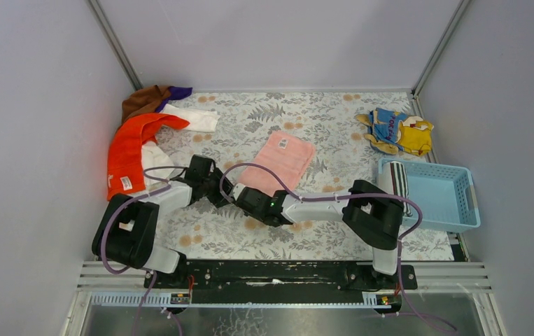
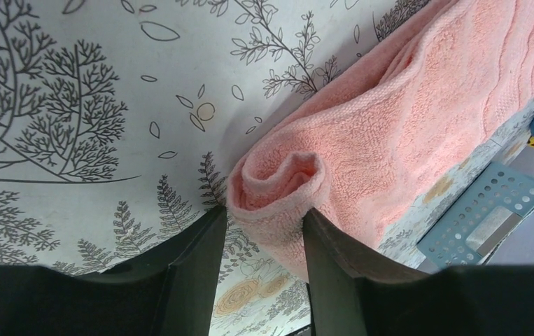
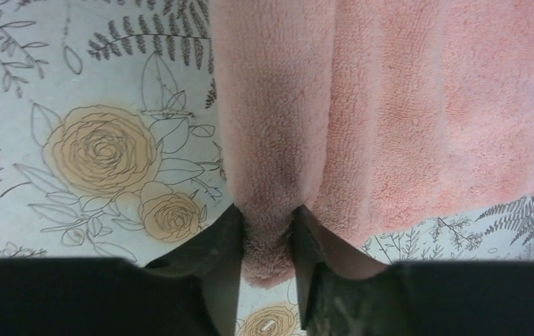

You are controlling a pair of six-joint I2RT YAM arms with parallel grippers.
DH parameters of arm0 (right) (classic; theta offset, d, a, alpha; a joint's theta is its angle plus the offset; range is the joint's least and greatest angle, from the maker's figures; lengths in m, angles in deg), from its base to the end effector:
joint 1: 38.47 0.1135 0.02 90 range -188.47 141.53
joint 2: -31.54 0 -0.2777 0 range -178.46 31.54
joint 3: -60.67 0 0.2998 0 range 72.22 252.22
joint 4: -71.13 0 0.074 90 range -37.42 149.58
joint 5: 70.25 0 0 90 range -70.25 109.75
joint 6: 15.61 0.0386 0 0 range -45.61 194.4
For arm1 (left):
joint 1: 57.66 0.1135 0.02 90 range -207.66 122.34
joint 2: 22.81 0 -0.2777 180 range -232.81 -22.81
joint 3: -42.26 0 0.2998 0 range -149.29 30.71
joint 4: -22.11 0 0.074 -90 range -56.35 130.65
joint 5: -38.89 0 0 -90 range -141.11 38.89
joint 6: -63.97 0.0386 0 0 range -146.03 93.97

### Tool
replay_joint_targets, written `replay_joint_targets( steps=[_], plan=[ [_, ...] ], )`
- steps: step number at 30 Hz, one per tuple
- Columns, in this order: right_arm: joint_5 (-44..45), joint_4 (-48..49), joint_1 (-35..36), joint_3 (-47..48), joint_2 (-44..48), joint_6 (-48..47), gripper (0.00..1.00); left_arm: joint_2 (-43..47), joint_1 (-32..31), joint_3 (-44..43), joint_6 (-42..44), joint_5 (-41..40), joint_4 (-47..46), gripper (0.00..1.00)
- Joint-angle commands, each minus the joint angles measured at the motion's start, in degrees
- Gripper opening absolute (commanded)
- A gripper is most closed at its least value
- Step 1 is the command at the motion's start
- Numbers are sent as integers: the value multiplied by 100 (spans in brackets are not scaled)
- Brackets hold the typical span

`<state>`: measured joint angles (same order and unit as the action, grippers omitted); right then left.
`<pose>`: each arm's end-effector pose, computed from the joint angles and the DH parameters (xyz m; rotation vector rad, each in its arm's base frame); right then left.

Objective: Roll the towels
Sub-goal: Roll the towel at the center of the board.

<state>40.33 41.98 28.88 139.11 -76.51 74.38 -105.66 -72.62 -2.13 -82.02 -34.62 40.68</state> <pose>0.1757 0.3859 0.1352 -1.2786 2.1470 0.0098 0.2683 -0.0830 0.1094 -0.8465 2.5961 -0.7905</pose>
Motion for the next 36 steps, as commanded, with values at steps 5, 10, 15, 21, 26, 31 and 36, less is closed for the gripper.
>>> replay_joint_targets(
  steps=[5, 10, 15, 21, 26, 31, 36],
  plan=[
    [-1379, -636, -46, -56, -324, 109, 16, 57, -16, 51, 492, -1056, 1279, 46],
    [-3003, -453, -52, 91, 13, 352, 0, 654, -15, 135, 537, -1300, 1703, 48],
    [-4155, -175, -320, 188, 34, 860, 0, 1231, -16, 120, 561, -1372, 2071, 55],
    [-5713, 1157, -1239, -612, 297, 1999, 0, 1927, -16, -158, 615, -1322, 2512, 65],
    [-6854, 2221, -1715, -1118, 191, 2873, 0, 2299, -16, -316, 676, -1238, 2807, 69],
    [-7669, 3972, -2056, -1675, -102, 4176, 0, 2398, -53, -346, 651, -1038, 2808, 70],
    [-7963, 5432, -2440, -2251, -363, 5362, 0, 2095, -280, -314, 548, -934, 2526, 70]
  ],
)
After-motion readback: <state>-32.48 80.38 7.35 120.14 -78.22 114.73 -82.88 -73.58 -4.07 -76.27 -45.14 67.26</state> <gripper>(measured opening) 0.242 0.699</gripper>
